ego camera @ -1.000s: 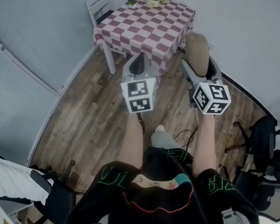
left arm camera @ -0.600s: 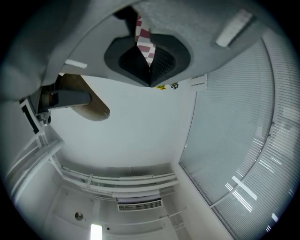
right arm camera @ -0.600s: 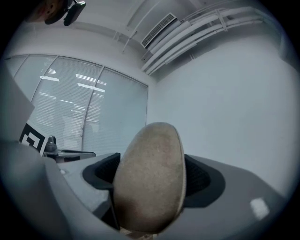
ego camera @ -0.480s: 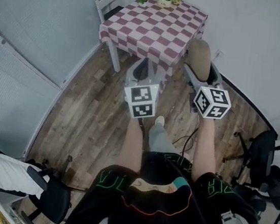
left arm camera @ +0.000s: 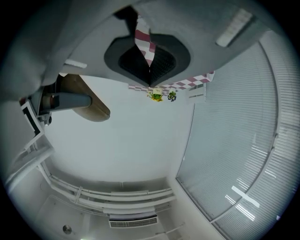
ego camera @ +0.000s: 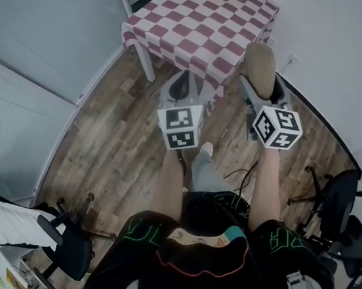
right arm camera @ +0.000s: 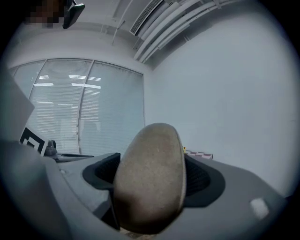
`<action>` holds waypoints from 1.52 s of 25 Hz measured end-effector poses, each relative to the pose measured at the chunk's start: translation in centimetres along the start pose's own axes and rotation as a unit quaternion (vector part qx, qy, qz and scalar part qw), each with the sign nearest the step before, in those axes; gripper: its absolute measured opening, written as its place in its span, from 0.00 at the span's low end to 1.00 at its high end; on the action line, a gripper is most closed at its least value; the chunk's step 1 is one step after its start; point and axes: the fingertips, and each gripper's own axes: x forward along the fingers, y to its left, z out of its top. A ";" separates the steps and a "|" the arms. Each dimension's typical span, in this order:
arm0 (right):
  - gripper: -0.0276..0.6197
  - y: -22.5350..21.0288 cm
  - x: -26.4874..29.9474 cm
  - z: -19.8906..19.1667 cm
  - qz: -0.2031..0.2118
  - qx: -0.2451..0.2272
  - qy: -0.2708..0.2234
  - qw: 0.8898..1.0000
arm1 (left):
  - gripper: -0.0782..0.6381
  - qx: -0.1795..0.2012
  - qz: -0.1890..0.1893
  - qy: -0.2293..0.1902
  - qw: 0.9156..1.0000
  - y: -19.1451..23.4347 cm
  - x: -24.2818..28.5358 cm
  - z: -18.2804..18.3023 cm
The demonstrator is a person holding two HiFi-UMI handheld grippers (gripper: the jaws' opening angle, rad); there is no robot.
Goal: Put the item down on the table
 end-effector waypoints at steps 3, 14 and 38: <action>0.68 -2.5 1.3 -0.8 -0.010 0.013 0.007 1.000 | 0.12 0.004 -0.003 0.016 1.000 -0.8 2.7 -1.0; 0.68 -11.5 5.9 -2.1 -0.025 0.078 0.002 0.997 | 0.12 0.055 -0.018 0.049 0.997 -4.8 12.0 -1.1; 0.67 -18.0 14.9 3.4 0.015 0.071 -0.047 0.996 | 0.12 0.089 -0.001 0.006 0.996 -6.1 23.1 4.1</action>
